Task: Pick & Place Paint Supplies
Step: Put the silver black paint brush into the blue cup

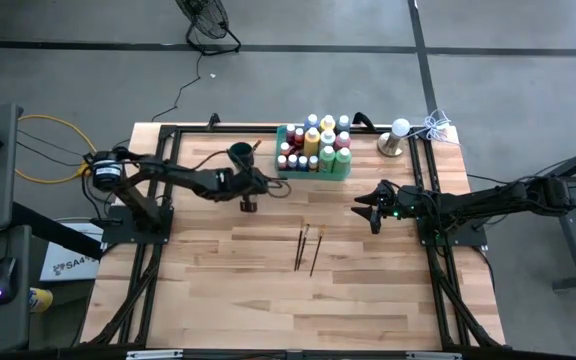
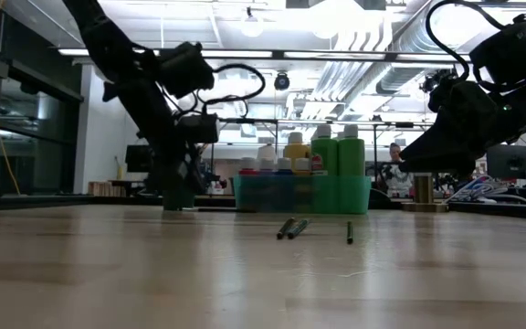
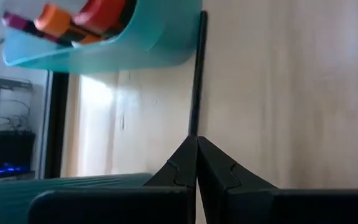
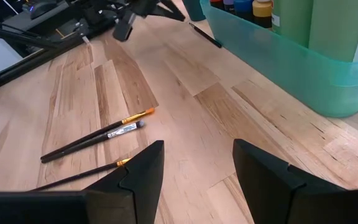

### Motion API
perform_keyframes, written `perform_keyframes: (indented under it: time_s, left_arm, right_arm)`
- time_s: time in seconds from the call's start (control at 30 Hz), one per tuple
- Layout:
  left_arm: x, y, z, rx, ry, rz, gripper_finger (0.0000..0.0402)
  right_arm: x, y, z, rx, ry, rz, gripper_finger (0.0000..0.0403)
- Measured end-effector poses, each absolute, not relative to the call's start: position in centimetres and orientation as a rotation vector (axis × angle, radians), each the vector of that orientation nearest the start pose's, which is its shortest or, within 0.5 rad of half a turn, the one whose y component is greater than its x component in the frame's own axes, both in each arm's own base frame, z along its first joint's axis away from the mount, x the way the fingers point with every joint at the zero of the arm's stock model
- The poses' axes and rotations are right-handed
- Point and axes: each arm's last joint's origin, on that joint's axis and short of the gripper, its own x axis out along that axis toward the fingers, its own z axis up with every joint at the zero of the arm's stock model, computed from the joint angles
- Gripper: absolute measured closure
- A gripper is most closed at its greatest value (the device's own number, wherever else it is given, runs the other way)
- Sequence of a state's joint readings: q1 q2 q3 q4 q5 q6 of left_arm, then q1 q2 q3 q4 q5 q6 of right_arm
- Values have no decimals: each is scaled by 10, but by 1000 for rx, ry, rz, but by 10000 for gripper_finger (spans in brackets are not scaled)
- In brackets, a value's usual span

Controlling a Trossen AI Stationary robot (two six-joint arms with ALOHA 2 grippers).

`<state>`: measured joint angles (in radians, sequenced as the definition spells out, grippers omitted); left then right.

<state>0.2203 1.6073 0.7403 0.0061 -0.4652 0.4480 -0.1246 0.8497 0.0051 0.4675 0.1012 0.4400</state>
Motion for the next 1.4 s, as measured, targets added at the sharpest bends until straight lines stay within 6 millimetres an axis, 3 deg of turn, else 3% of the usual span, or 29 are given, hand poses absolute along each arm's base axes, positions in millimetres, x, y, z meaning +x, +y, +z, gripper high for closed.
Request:
perform_keyframes:
  time_s: [0.2, 0.83, 1.1, 1.4]
  left_arm:
    - [281, 90, 148, 487, 1014, 442, 401]
    - [289, 90, 154, 547, 943, 371, 401]
    - [303, 94, 148, 557, 991, 327, 401]
    - [321, 101, 144, 585, 1048, 388, 401]
  right_arm:
    - [142, -21, 123, 437, 323, -303, 218]
    - [142, -21, 123, 437, 323, -303, 217]
    - [142, -21, 123, 437, 323, -303, 218]
    - [142, -21, 123, 437, 320, -302, 217]
